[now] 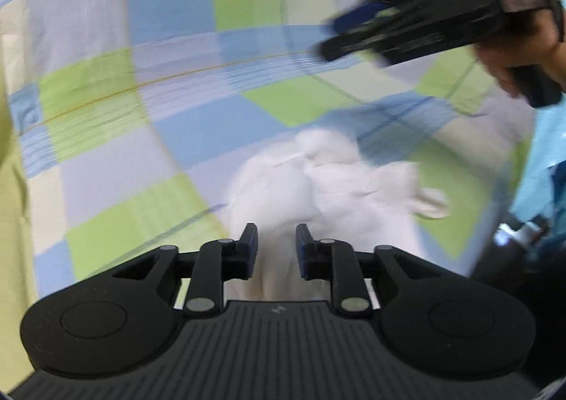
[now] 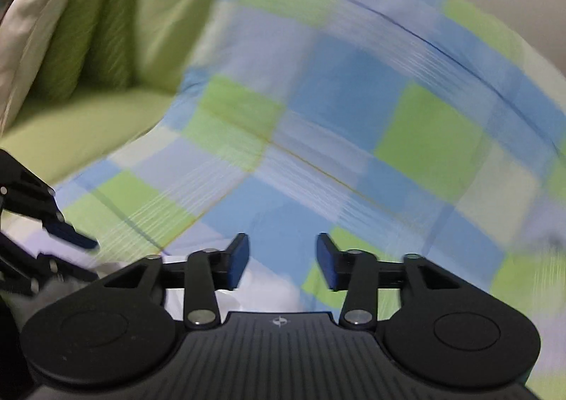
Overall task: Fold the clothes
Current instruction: 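Lift the undershirt by its shoulder straps with both grippers and shake it open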
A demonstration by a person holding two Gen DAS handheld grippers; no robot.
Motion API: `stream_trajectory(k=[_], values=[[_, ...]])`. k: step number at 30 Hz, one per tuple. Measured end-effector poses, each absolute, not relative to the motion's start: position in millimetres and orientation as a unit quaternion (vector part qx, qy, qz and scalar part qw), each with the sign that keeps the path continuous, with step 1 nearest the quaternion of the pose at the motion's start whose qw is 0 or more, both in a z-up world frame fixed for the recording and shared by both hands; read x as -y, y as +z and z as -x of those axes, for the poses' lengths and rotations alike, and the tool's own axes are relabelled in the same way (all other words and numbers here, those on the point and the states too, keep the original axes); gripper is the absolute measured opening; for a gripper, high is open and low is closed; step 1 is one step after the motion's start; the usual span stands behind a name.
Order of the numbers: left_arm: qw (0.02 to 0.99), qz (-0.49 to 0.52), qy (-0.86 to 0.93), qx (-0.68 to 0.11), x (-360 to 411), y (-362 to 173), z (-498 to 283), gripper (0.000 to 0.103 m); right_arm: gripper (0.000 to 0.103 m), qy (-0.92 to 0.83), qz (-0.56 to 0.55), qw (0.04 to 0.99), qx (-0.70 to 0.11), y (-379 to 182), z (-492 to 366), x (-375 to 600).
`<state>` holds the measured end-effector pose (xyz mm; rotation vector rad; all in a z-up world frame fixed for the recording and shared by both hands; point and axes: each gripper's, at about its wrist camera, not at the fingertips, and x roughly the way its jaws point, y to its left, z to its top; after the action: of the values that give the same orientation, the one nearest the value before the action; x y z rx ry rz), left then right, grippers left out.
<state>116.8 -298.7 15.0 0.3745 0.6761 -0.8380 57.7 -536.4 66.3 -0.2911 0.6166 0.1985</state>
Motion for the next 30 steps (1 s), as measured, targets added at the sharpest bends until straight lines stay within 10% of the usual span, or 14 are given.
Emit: stream_trajectory(k=[18, 24, 30], values=[[0.697, -0.502, -0.508, -0.065, 353, -104, 93, 0.048, 0.048, 0.09, 0.171, 0.911, -0.364, -42, 111, 565], [0.685, -0.525, -0.501, -0.065, 358, -108, 83, 0.01, 0.049, 0.114, 0.268, 0.892, -0.344, -54, 104, 557], [0.754, -0.401, -0.503, -0.138, 344, -52, 37, 0.01, 0.044, 0.174, 0.437, 0.827, -0.31, -86, 88, 529]])
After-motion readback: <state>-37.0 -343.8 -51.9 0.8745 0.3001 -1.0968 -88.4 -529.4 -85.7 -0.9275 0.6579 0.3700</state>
